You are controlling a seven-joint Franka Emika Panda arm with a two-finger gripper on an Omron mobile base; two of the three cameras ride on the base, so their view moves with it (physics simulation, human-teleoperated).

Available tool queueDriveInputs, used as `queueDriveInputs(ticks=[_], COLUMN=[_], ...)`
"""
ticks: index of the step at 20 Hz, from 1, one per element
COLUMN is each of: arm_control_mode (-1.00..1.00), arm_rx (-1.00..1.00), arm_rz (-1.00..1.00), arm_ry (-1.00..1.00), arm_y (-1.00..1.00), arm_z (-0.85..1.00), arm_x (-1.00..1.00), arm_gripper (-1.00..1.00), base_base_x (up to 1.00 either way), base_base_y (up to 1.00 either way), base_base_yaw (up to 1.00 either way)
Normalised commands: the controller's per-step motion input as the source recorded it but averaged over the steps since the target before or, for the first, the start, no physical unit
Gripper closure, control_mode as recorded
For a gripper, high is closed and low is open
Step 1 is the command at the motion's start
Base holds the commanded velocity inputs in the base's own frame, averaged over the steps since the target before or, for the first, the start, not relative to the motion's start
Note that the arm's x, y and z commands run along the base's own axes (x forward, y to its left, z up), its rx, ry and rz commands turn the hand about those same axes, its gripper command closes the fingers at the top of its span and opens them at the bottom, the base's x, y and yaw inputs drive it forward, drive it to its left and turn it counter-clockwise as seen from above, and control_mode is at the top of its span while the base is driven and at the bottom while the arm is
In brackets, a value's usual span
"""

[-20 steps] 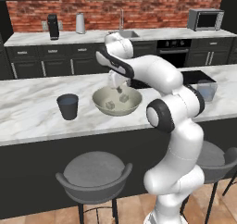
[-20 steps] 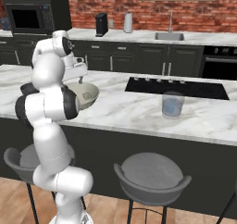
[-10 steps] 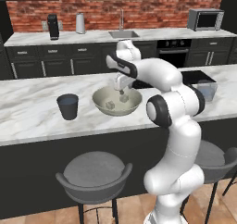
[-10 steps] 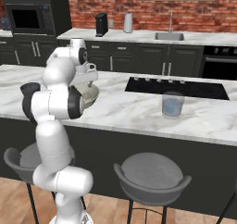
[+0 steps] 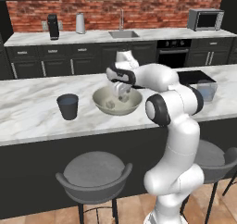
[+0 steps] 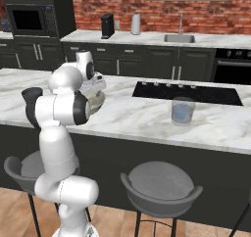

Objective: There are four ice cubes in the ice bowl. Place two ice cubes in each glass of water.

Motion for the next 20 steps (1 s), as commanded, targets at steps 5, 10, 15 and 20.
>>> queueDriveInputs(ticks=[5, 10, 15, 20], arm_control_mode=[-1.00, -1.00, -1.00, -1.00], arm_rx=[0.00, 0.00, 0.01, 0.03], arm_rz=[0.00, -0.02, -0.07, -0.13], arm_ry=[-0.23, -0.20, -0.12, -0.01], arm_y=[0.00, -0.03, -0.12, -0.07], arm_z=[-0.46, -0.46, -0.37, -0.29], arm_x=[0.13, 0.01, -0.01, -0.12], arm_gripper=[-1.00, -1.00, 1.00, 1.00], base_base_x=[0.00, 0.00, 0.00, 0.00], base_base_y=[0.00, 0.00, 0.00, 0.00], base_base_yaw=[0.00, 0.00, 0.00, 0.00])
